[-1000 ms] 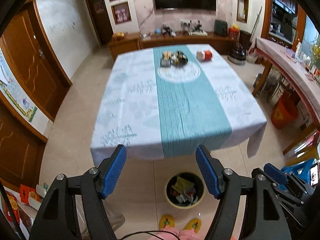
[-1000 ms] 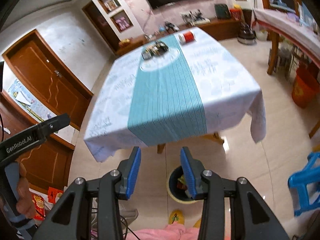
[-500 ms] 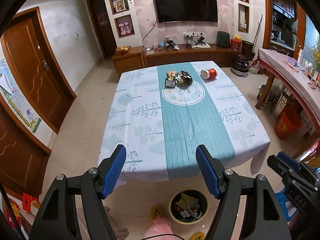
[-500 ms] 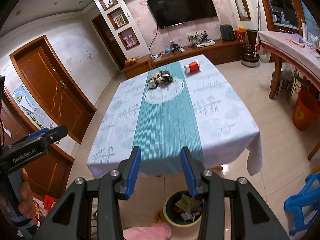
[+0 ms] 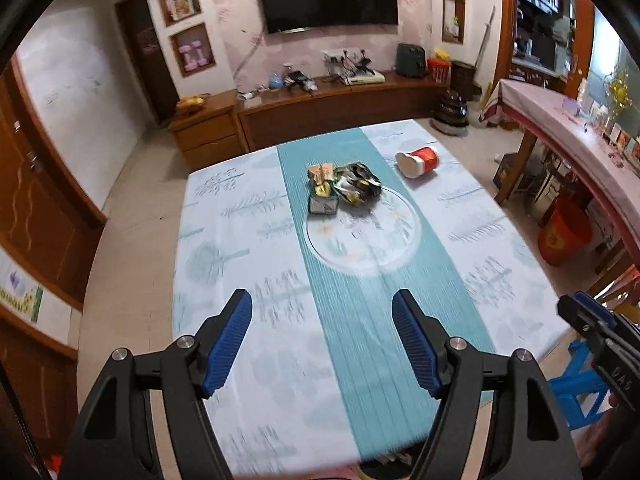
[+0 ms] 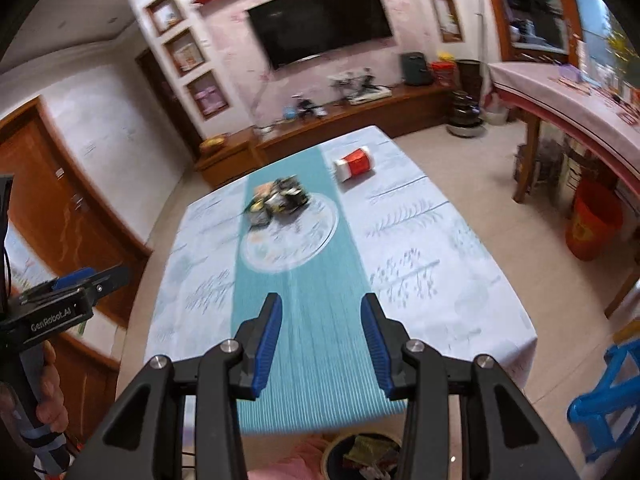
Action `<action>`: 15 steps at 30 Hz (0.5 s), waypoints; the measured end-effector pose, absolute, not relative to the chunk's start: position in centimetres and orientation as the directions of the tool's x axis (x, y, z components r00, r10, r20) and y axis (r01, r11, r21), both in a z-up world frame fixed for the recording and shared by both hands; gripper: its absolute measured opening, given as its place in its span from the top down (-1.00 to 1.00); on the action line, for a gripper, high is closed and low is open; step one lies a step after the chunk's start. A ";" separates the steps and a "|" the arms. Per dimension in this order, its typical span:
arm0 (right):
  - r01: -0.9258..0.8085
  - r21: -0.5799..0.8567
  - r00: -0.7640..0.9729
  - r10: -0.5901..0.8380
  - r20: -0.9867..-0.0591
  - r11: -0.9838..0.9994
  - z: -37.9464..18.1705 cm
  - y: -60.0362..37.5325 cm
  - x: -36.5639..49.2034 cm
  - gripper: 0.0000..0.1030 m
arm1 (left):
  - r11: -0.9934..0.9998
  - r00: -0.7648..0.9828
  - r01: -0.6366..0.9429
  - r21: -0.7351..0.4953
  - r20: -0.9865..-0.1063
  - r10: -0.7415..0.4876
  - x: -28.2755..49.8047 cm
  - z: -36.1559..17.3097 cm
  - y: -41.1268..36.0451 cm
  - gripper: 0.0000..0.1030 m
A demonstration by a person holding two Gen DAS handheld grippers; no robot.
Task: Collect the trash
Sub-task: 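Raise both grippers back toward the milk carton and red cup on the table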
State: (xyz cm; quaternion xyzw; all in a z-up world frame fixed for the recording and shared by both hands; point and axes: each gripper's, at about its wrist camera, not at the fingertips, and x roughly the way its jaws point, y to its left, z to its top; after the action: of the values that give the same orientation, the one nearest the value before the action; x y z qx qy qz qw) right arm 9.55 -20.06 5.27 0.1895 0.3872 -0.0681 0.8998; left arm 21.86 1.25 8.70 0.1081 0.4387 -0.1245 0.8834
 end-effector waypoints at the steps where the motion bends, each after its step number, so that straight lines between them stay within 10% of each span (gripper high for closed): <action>1: 0.300 0.297 0.682 0.014 -0.731 0.906 5.0 -20.1 11.1 0.20 | 0.942 0.565 0.328 0.077 -0.814 -0.130 24.3 8.4 1.2 -0.38; 15: 0.438 0.250 0.576 -0.056 -0.815 0.864 -0.5 -21.5 30.0 0.20 | 0.946 0.426 0.321 -0.033 -0.887 -0.176 45.7 0.9 1.5 -0.38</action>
State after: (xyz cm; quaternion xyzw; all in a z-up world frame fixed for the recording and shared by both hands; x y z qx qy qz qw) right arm 30.03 -21.48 -0.49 0.2181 0.4372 -0.1435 0.8606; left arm 45.74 1.53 0.86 0.0706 0.5147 -0.1478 0.8416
